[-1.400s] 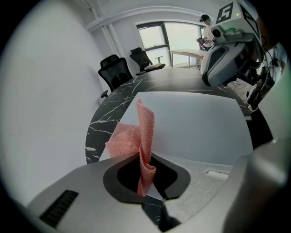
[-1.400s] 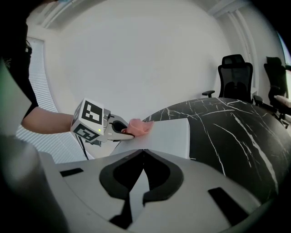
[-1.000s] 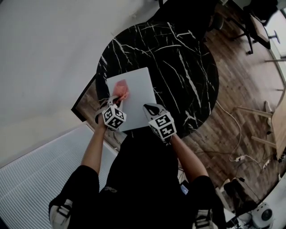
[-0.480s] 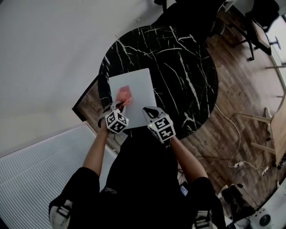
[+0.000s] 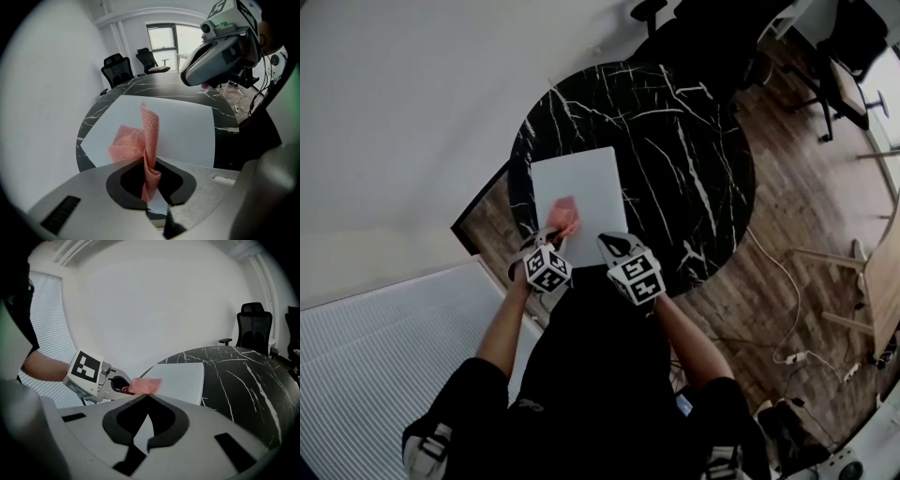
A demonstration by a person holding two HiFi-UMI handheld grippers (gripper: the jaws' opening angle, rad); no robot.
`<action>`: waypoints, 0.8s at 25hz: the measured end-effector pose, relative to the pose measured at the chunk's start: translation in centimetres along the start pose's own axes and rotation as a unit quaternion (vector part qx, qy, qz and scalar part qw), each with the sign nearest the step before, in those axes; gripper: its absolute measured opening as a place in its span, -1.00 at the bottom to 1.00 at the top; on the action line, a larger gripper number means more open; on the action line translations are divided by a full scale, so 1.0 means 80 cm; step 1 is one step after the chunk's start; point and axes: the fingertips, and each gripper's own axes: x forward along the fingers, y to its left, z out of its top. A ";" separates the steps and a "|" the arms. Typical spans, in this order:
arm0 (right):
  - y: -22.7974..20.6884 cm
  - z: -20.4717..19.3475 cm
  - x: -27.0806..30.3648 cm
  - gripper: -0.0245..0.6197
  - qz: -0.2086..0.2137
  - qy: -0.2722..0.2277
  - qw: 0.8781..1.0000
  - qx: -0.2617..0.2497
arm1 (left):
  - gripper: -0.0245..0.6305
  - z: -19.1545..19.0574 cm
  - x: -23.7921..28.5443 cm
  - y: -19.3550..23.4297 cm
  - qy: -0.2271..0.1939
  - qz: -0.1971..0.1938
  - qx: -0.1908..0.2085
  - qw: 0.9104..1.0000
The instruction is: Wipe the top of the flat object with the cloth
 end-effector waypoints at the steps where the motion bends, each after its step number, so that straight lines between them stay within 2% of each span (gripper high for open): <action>1: 0.001 -0.001 -0.001 -0.94 0.001 0.000 1.000 -0.002 | -0.85 -0.001 -0.002 -0.002 0.000 0.000 -0.001 1.000; 12: 0.018 -0.013 -0.014 -0.94 0.013 0.019 1.000 -0.008 | -0.85 -0.016 -0.016 -0.040 0.004 -0.003 -0.022 1.000; 20: 0.012 -0.017 -0.025 -0.94 0.009 0.009 1.000 -0.011 | -0.85 -0.011 -0.019 -0.072 0.005 -0.016 -0.031 0.999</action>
